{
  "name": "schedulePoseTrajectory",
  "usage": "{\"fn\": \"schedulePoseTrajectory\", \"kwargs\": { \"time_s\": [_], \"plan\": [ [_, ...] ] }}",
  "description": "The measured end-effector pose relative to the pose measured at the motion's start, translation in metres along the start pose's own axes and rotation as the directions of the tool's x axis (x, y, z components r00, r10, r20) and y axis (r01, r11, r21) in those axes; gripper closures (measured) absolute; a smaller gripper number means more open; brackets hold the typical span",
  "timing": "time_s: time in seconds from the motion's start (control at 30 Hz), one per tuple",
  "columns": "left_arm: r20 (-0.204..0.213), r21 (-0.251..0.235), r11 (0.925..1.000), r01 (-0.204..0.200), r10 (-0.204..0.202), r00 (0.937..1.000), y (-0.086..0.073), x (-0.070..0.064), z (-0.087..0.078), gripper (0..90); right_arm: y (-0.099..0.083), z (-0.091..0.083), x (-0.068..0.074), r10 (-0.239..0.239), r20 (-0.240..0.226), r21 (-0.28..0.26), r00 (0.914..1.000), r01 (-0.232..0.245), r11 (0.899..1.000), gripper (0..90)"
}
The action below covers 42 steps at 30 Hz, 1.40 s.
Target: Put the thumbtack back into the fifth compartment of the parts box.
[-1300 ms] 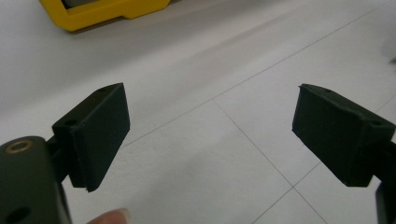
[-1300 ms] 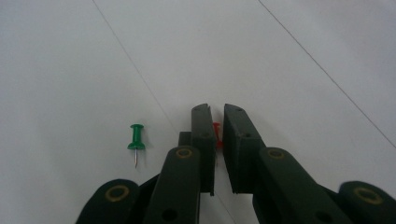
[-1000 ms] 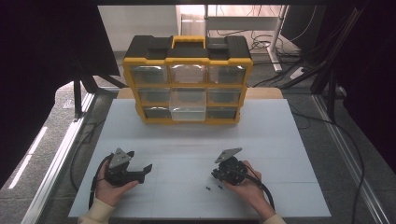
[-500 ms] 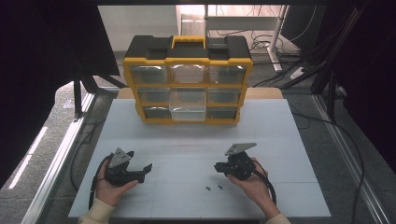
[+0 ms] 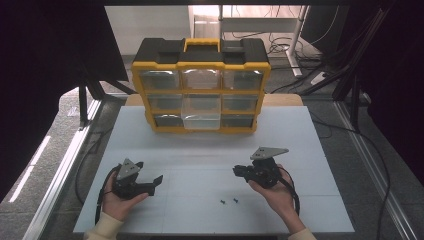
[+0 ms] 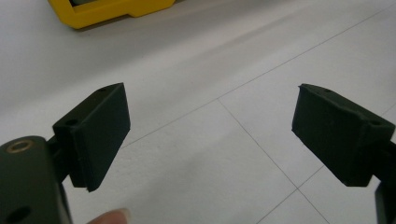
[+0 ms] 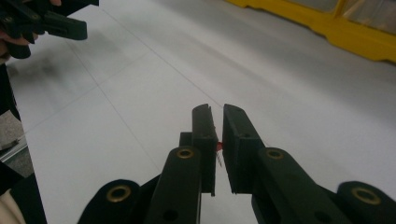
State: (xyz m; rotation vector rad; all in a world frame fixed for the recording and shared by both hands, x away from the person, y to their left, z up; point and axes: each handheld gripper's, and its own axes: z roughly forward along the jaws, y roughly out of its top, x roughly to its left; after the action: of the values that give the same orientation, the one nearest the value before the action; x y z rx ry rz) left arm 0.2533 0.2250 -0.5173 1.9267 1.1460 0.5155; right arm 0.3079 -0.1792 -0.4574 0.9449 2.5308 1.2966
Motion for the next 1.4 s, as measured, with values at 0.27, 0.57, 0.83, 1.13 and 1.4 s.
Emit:
{"fn": "schedulePoseTrajectory", "kwargs": {
  "time_s": [0.27,0.57,0.83,1.13,1.4],
  "plan": [
    [0.002,-0.002,1.0000,-0.003,0.003,1.0000,0.000,-0.001,0.000,11.7,0.008,-0.008,0.001,-0.002,0.007,-0.046,1.0000,0.002,0.999,83.5],
    [0.002,-0.005,1.0000,-0.001,0.001,1.0000,0.000,-0.001,0.000,11.7,0.020,-0.013,0.001,-0.009,0.009,-0.072,0.9999,0.010,0.997,83.5],
    [0.001,-0.003,1.0000,-0.001,0.001,1.0000,0.000,-0.001,0.000,11.7,0.028,-0.014,0.001,-0.014,0.007,-0.094,0.9999,0.015,0.995,83.5],
    [0.007,-0.001,1.0000,-0.007,0.007,1.0000,0.000,-0.001,0.000,11.7,0.037,-0.015,-0.001,-0.007,0.021,-0.124,0.9998,0.009,0.992,83.5],
    [0.016,-0.011,0.9999,-0.003,0.003,0.9999,0.000,0.000,0.000,11.7,0.052,-0.013,-0.004,-0.006,0.016,-0.150,0.9999,0.008,0.989,83.5]
  ]
}}
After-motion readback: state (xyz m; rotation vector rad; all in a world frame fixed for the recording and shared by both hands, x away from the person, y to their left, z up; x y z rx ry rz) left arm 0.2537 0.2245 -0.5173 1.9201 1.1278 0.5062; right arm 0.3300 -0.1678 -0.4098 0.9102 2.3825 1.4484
